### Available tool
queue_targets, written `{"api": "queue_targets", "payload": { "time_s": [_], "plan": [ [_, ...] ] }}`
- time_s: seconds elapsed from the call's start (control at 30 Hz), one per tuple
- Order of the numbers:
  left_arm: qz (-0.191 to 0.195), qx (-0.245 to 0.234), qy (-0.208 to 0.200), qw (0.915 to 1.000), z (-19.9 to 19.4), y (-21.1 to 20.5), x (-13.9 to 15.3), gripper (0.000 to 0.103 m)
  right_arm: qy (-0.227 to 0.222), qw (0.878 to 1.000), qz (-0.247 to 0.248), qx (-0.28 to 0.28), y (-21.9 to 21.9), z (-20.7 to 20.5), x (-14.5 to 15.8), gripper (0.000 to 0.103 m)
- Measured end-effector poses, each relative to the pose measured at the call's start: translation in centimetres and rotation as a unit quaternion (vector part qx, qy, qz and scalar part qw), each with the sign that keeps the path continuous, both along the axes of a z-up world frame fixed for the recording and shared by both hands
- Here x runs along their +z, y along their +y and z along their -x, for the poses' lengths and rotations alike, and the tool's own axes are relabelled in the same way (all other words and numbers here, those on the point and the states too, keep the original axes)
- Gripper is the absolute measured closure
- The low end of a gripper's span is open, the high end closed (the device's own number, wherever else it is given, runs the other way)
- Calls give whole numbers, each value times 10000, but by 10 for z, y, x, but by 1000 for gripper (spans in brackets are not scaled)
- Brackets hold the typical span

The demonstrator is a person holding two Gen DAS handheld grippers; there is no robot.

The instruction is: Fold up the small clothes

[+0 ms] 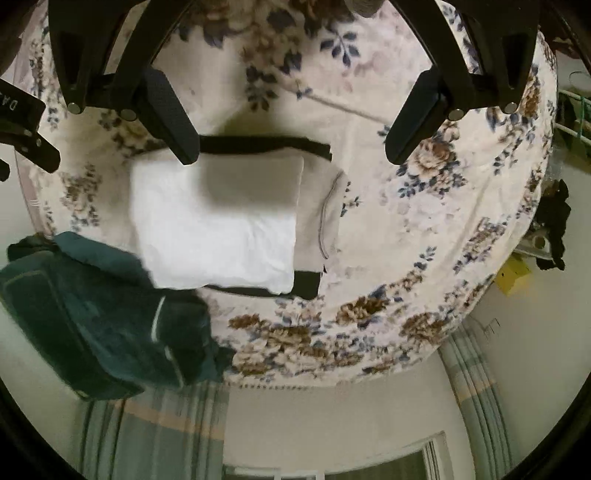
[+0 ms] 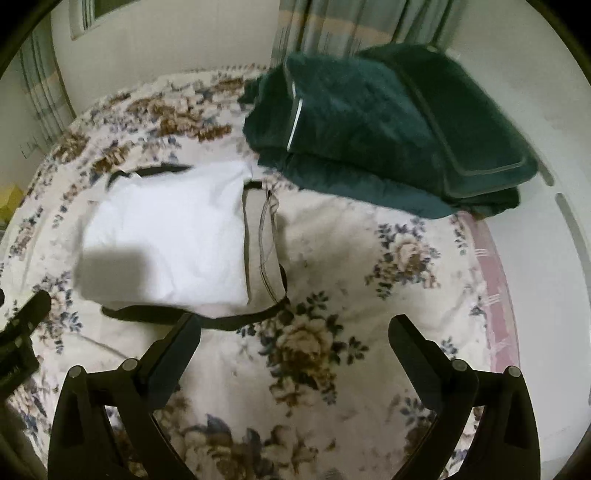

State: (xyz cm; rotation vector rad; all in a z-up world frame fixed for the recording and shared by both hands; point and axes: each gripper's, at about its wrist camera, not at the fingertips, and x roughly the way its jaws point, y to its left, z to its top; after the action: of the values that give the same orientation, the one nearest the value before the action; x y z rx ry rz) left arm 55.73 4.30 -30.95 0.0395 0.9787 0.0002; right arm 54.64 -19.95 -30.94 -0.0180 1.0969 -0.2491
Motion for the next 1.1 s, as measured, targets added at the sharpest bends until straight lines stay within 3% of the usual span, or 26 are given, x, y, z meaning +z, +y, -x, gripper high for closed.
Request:
{"api": "queue_targets", "payload": {
  "time_s": [0.33,0.63,0.9,1.1],
  "plan": [
    [102,0,-758,9971,103,-8,114,0,-891,9958,194,105,19,127,146,0],
    [199,-64,-1338,9908,191,-11,199,0,-1548,9875,150,259,25,244,250,0],
    [284,181,-1182,9924,243,-5,240,0,-1596,9864,36,386,24,319,312,0],
    [160,197,-1424,9895,273,-6,270,0,-1771,9825,-2,583,24,350,346,0]
  ]
}}
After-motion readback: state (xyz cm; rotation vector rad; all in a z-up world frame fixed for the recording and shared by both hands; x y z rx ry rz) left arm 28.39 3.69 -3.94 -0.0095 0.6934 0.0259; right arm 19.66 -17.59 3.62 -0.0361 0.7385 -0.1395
